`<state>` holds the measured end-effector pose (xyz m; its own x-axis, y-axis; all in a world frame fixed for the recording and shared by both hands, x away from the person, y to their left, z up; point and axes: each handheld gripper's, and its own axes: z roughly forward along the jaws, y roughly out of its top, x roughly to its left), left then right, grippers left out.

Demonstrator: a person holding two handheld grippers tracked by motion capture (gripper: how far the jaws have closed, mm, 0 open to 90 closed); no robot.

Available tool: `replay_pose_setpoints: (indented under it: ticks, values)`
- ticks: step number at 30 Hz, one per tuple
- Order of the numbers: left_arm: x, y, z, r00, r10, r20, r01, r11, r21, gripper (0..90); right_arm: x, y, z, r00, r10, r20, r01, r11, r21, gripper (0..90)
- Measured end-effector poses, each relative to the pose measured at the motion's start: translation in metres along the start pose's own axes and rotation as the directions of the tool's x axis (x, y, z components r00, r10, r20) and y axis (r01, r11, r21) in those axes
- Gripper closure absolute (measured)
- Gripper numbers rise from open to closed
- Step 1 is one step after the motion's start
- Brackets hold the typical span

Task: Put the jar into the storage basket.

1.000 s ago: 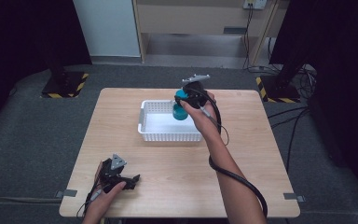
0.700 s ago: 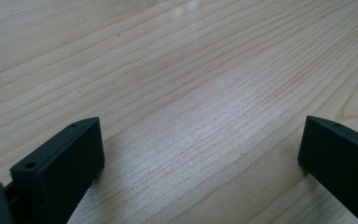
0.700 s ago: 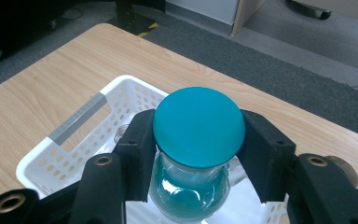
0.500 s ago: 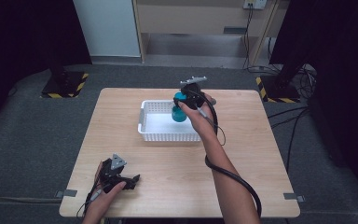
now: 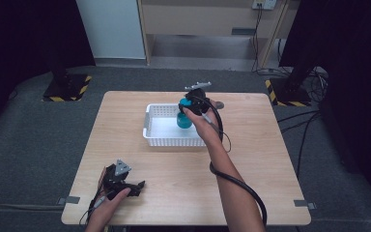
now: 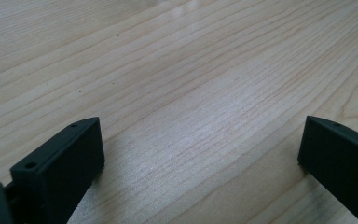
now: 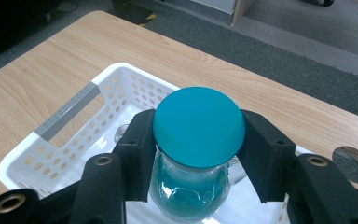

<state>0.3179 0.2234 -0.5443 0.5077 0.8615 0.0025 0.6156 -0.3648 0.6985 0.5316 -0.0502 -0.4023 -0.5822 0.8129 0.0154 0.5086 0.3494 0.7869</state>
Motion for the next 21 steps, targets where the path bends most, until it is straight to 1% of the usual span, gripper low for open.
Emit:
replay_pose_setpoints:
  ticks: [5,16,21]
  values:
    - [0.0,0.0,0.0,1.0,0.0,0.0,0.0,1.0,0.0,0.0,0.003,-0.003,0.005,1.0,-0.006,0.003,0.006,1.0,0.01,48.4]
    - [0.0,0.0,0.0,1.0,0.0,0.0,0.0,1.0,0.0,0.0,0.007,-0.011,0.014,0.9999,0.012,-0.001,-0.012,1.0,0.016,48.4]
    - [0.0,0.0,0.0,1.0,0.0,0.0,0.0,1.0,-0.001,0.0,0.008,-0.014,0.017,0.9999,0.011,-0.002,-0.011,1.0,0.019,48.3]
